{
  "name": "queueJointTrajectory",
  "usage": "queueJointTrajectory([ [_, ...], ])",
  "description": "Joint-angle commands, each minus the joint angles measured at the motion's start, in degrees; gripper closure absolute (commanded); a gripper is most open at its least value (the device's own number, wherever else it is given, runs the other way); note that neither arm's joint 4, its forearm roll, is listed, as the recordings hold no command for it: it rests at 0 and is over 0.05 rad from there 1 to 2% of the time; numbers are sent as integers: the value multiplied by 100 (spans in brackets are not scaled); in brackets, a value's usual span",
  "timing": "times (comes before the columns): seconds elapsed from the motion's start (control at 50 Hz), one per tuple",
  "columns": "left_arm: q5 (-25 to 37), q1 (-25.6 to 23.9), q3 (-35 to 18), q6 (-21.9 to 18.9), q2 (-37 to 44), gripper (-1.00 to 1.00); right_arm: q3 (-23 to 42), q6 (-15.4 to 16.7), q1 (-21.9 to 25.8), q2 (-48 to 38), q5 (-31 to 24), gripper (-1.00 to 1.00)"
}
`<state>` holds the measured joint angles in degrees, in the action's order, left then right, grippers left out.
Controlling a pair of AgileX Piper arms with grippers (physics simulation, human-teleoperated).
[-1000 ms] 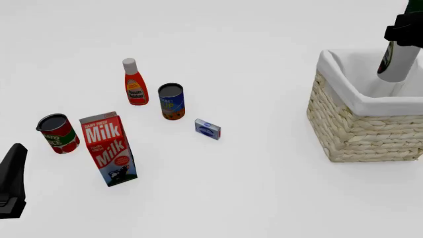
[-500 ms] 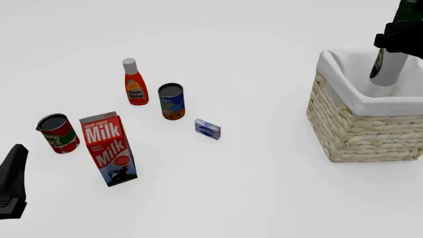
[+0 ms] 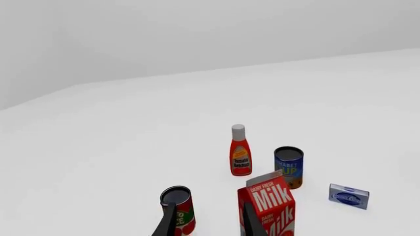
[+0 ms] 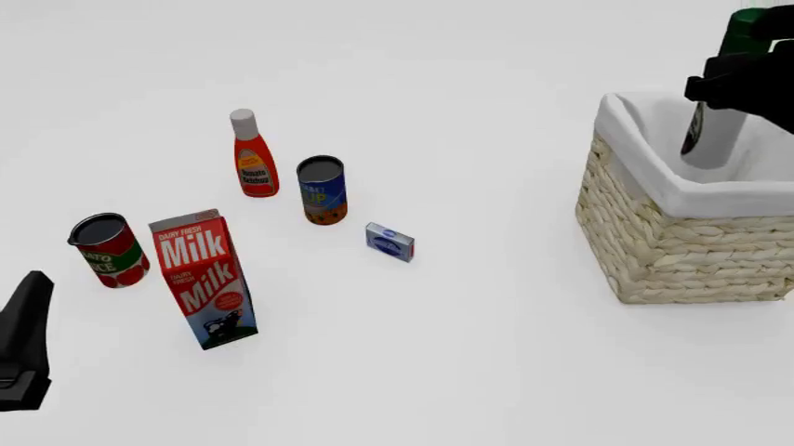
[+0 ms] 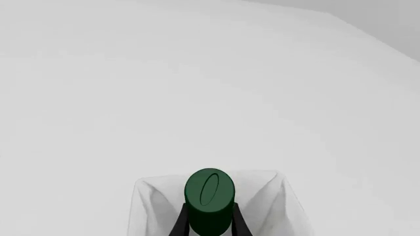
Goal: Pick the salad dressing and place it in the basket.
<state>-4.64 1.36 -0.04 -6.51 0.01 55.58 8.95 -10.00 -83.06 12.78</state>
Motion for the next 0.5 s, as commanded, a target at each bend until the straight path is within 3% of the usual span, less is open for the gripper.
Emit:
queueJointTrajectory([
  [0.02, 16, 7, 0, 1, 0, -100, 88, -63, -36, -159, 58, 100],
  [0.5, 37, 31, -2, 11, 0, -100, 78, -123, -148, -466, 210, 100],
])
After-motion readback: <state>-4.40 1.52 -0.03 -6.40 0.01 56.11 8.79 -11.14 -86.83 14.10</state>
